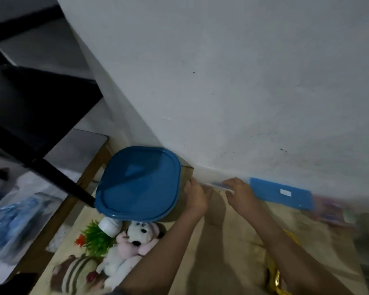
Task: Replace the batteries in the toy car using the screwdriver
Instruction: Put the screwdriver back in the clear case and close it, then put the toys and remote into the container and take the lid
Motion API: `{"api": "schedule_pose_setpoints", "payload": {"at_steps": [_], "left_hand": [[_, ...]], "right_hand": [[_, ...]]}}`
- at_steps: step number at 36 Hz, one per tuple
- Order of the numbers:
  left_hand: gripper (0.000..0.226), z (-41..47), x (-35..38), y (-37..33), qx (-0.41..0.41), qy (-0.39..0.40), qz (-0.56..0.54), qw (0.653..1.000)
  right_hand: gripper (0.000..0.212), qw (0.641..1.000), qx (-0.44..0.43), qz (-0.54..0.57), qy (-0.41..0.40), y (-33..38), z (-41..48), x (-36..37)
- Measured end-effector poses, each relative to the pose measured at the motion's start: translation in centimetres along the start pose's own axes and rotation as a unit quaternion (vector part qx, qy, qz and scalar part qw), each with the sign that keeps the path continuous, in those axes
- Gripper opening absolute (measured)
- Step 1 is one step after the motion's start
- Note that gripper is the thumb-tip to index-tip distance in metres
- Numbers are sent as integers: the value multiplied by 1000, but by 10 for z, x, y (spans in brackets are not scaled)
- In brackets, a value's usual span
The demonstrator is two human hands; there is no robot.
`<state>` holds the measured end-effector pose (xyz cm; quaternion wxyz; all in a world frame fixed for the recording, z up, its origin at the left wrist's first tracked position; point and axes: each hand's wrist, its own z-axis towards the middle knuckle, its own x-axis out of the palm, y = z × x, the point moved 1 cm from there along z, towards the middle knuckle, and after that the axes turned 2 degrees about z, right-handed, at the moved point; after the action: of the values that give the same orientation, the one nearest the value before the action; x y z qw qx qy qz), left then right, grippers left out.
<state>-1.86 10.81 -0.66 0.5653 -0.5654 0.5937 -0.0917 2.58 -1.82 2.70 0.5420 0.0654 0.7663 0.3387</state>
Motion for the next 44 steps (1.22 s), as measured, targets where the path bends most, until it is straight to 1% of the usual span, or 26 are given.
{"api": "schedule_pose_setpoints", "payload": {"at_steps": [3,5,6,8,10,12,14,16,18,20,22,24,26,29,31,32,34,37,40,44], "left_hand": [[54,-31,-19,0,82,-2,36,996],[47,-56,-39,7,136,-22,35,990],[48,-69,-51,12,149,-34,26,988],[47,-92,-77,24,160,-76,-8,984],[43,-110,-105,41,163,-133,-46,977],[44,-122,-136,61,149,-183,-65,969],[48,-126,-165,82,121,-213,-99,964],[51,-122,-192,104,104,-224,-129,961],[59,-113,-210,122,80,-203,-118,969],[73,-103,-222,138,53,-166,-101,980],[82,-93,-228,149,45,-117,-120,985],[82,-83,-232,156,60,-63,-142,986],[78,-70,-235,160,86,-15,-162,983],[86,-52,-236,170,101,42,-205,973],[90,-44,-237,176,107,60,-223,967],[89,-40,-237,178,111,68,-228,965],[85,-34,-238,182,122,72,-227,964],[88,-30,-241,187,131,82,-226,962],[87,-30,-243,187,126,98,-253,954],[91,-33,-243,184,129,108,-271,948]], "right_hand": [[30,999,-8,39,-20,8,-18,-6],[28,998,-18,56,-26,17,-29,-6],[28,998,-20,61,-22,21,-34,-4],[27,997,-30,72,-16,34,-41,2],[27,994,-62,85,-8,52,-46,9],[28,991,-98,95,12,73,-49,17],[29,987,-123,101,32,98,-50,27],[25,983,-140,113,45,124,-47,44],[24,979,-150,114,72,148,-46,61],[25,976,-160,103,106,170,-44,77],[26,973,-167,88,136,191,-40,92],[27,972,-162,74,153,210,-36,107],[29,973,-151,60,164,225,-30,120],[27,975,-136,40,168,241,-22,136],[22,978,-128,16,163,251,-17,143],[22,979,-125,2,164,256,-15,147],[25,976,-124,-37,174,266,-14,153],[32,970,-116,-95,190,279,-12,156],[35,966,-103,-142,192,289,-10,155],[26,965,-104,-164,179,298,-7,158]]}}
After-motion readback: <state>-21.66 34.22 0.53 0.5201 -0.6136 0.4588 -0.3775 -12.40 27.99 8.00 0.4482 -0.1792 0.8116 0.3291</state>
